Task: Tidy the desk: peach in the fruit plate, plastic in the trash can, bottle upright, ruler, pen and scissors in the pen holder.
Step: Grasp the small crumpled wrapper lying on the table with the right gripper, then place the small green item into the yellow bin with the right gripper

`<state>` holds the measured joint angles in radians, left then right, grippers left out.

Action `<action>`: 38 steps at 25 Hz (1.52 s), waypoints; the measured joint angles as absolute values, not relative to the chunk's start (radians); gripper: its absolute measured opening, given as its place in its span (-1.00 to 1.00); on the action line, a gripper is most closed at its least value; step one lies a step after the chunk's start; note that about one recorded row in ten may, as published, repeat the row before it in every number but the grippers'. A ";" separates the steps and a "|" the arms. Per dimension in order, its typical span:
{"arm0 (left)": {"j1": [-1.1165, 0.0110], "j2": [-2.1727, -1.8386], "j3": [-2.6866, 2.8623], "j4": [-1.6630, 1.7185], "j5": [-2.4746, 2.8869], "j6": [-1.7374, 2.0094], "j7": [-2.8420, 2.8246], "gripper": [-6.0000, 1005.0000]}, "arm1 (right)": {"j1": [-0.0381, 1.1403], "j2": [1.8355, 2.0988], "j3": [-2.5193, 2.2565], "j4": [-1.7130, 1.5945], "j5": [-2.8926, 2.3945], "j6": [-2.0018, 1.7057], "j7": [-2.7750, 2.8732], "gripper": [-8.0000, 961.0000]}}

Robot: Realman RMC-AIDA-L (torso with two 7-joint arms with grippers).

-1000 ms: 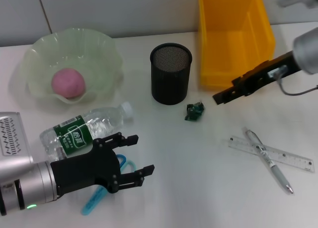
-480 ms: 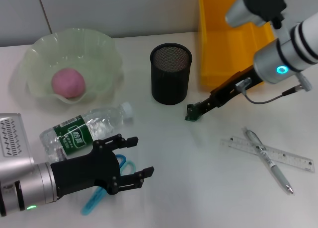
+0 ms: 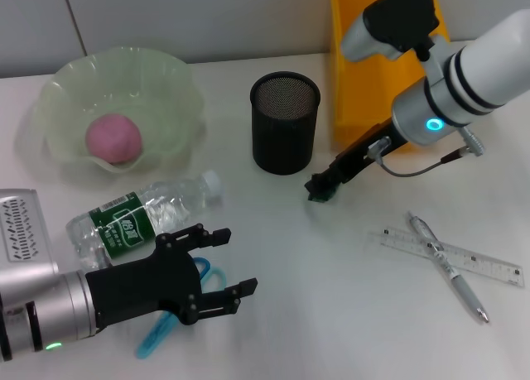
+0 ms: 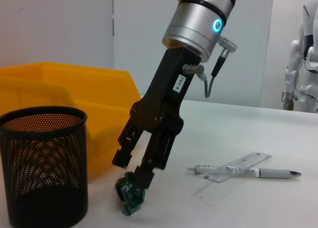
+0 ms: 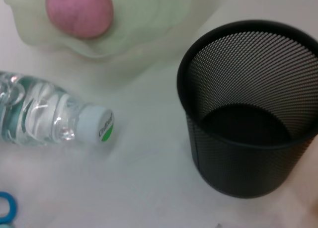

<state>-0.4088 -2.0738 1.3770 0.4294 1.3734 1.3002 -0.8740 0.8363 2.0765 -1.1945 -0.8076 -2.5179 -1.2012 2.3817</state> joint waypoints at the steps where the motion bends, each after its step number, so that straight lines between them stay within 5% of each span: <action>1: -0.410 -2.074 1.378 0.429 1.373 1.300 -0.876 0.60 | 0.840 2.077 -1.201 -0.798 -2.518 -1.194 2.382 0.72; 16: -0.405 -2.074 1.379 0.430 1.373 1.301 -0.874 0.59 | 0.883 2.080 -1.236 -0.706 -2.520 -1.139 2.400 0.72; 27: -0.405 -2.072 1.379 0.430 1.373 1.301 -0.872 0.60 | 0.874 2.078 -1.236 -0.713 -2.535 -1.137 2.403 -0.09; 38: -0.406 -2.071 1.379 0.430 1.373 1.298 -0.871 0.60 | 0.751 2.077 -1.222 -0.983 -2.530 -1.280 2.473 -0.09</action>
<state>-0.4065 -2.0715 1.3789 0.4296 1.3729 1.2978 -0.8712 0.7507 2.0768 -1.2218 -0.9829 -2.5299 -1.2804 2.4728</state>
